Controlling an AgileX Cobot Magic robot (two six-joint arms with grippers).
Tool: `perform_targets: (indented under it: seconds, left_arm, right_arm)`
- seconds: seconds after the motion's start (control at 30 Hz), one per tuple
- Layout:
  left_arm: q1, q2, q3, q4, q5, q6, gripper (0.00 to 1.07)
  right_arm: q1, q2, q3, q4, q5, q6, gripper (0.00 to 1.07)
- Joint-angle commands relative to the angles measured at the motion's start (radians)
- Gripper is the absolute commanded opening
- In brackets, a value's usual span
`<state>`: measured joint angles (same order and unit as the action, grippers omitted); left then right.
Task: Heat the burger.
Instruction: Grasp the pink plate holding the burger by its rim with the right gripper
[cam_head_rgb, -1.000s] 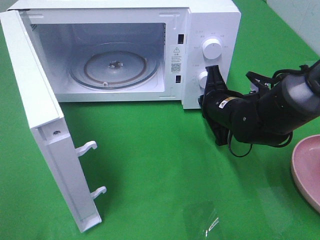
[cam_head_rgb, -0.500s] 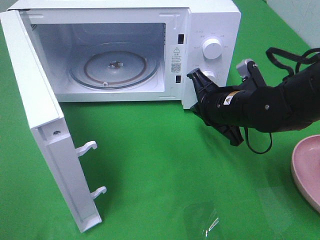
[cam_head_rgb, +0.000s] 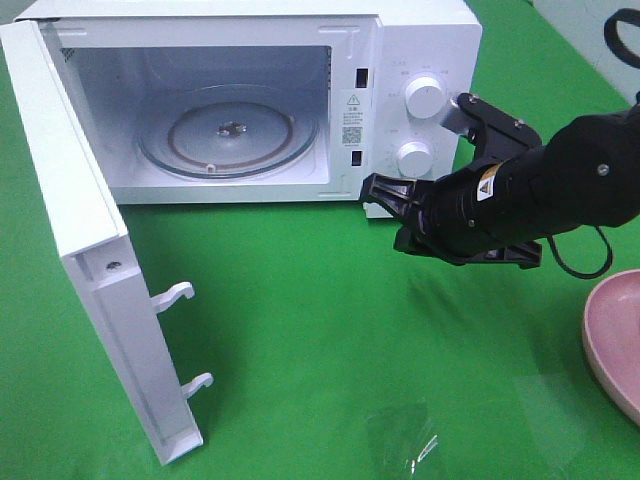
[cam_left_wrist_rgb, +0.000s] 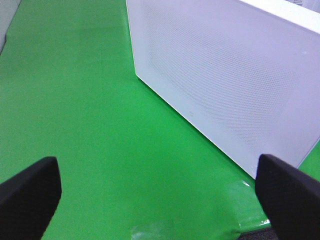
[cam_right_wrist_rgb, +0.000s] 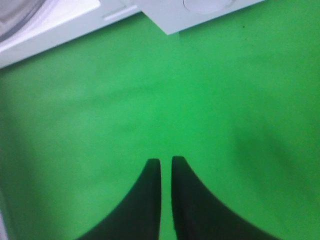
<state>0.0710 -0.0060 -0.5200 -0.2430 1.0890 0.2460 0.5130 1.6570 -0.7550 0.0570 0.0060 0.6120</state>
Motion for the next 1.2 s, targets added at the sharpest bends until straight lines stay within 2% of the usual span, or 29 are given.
perform_targets:
  seconds: [0.03, 0.23, 0.67, 0.73, 0.9, 1.03, 1.07, 1.1, 1.13, 1.17, 1.2]
  left_arm:
    - [-0.002, -0.017, 0.002, 0.000, -0.015, -0.004, 0.98]
    - [-0.002, -0.017, 0.002, 0.000, -0.015, -0.004, 0.98]
    - [-0.002, -0.017, 0.002, 0.000, -0.015, -0.004, 0.98]
    - [-0.002, -0.017, 0.002, 0.000, -0.015, -0.004, 0.98]
    - [-0.002, -0.017, 0.002, 0.000, -0.015, -0.004, 0.98]
    - [-0.002, -0.017, 0.002, 0.000, -0.015, -0.004, 0.98]
    - [-0.002, -0.017, 0.002, 0.000, -0.015, -0.004, 0.98]
    - [-0.002, -0.017, 0.002, 0.000, -0.015, -0.004, 0.98]
    - [-0.002, -0.017, 0.002, 0.000, -0.015, -0.004, 0.98]
    - [-0.002, -0.017, 0.002, 0.000, -0.015, -0.004, 0.98]
    - [-0.002, -0.017, 0.002, 0.000, -0.015, -0.004, 0.98]
  right_arm:
    - [0.002, -0.051, -0.003, -0.057, 0.121, -0.072, 0.09]
    - [-0.002, -0.122, -0.003, -0.125, 0.302, -0.137, 0.11]
    - [-0.002, -0.263, -0.003, -0.130, 0.649, -0.329, 0.14]
    - [-0.002, -0.307, -0.003, -0.130, 0.749, -0.368, 0.16]
    - [-0.002, -0.350, -0.003, -0.132, 0.807, -0.404, 0.18]
    - [-0.002, -0.377, -0.003, -0.153, 0.828, -0.414, 0.25]
    - [-0.002, -0.394, -0.003, -0.174, 0.831, -0.426, 0.32]
    - [-0.002, -0.394, -0.003, -0.174, 0.831, -0.426, 0.32]
    - [-0.002, -0.401, -0.003, -0.193, 0.837, -0.451, 0.44]
    - [-0.002, -0.401, -0.003, -0.193, 0.837, -0.451, 0.44]
    - [-0.002, -0.405, -0.003, -0.214, 0.839, -0.471, 0.56]
